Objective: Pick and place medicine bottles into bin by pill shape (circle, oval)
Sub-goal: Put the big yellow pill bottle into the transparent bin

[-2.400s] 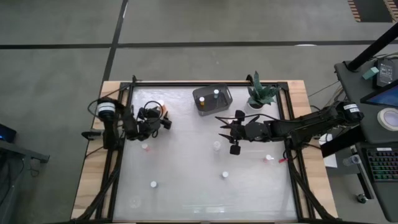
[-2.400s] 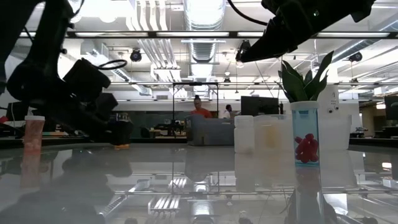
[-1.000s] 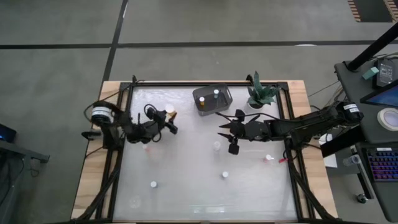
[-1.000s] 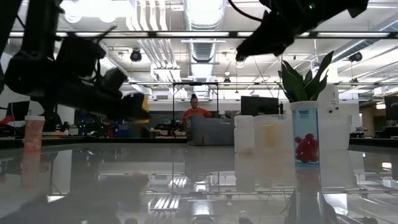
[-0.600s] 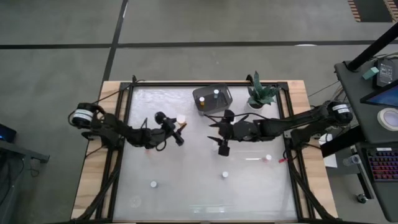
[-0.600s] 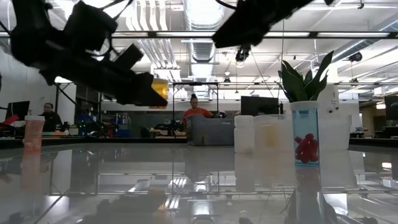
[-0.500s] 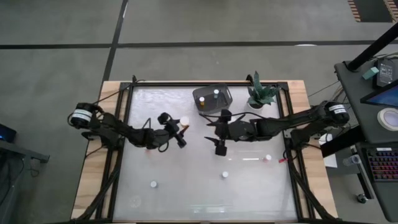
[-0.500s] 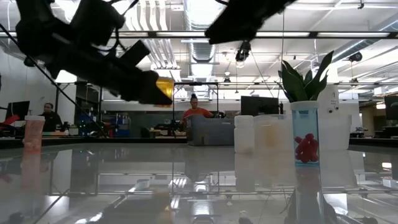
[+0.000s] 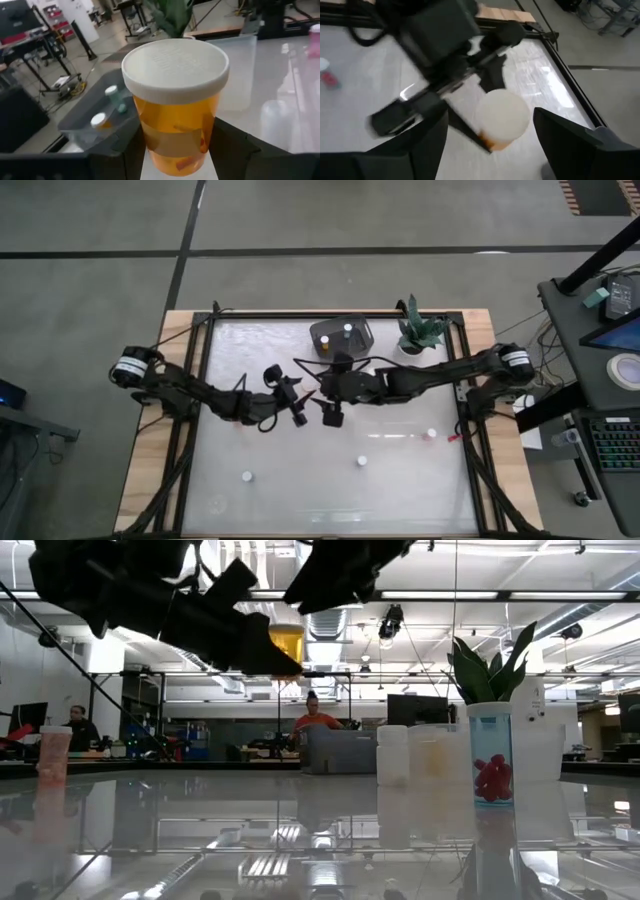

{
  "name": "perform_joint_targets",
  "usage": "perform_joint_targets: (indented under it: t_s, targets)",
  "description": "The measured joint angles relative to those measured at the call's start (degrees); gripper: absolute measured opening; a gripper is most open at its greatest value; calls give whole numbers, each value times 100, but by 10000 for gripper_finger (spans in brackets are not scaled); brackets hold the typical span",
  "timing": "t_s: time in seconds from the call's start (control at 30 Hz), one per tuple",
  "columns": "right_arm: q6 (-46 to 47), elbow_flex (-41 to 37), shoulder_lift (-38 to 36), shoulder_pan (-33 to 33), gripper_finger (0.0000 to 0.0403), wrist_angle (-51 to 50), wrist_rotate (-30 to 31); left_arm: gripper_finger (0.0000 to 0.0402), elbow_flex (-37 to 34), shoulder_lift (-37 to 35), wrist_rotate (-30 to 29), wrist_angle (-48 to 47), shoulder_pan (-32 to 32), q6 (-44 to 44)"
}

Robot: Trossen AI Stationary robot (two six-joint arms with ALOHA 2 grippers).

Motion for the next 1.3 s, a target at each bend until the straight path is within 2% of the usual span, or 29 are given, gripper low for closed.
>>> perform_joint_targets:
  t_s: [0.4,0.93,1.3]
  targets:
    - [9,80,152,-132,269,-19,-11,164,231,0,-2,2,-122,233]
    - [-15,78,176,-129,200,-19,-26,166,380,0,90,-8,-133,249]
    - [237,74,148,-129,204,-307,-21,238,377,0,92,-36,-142,281]
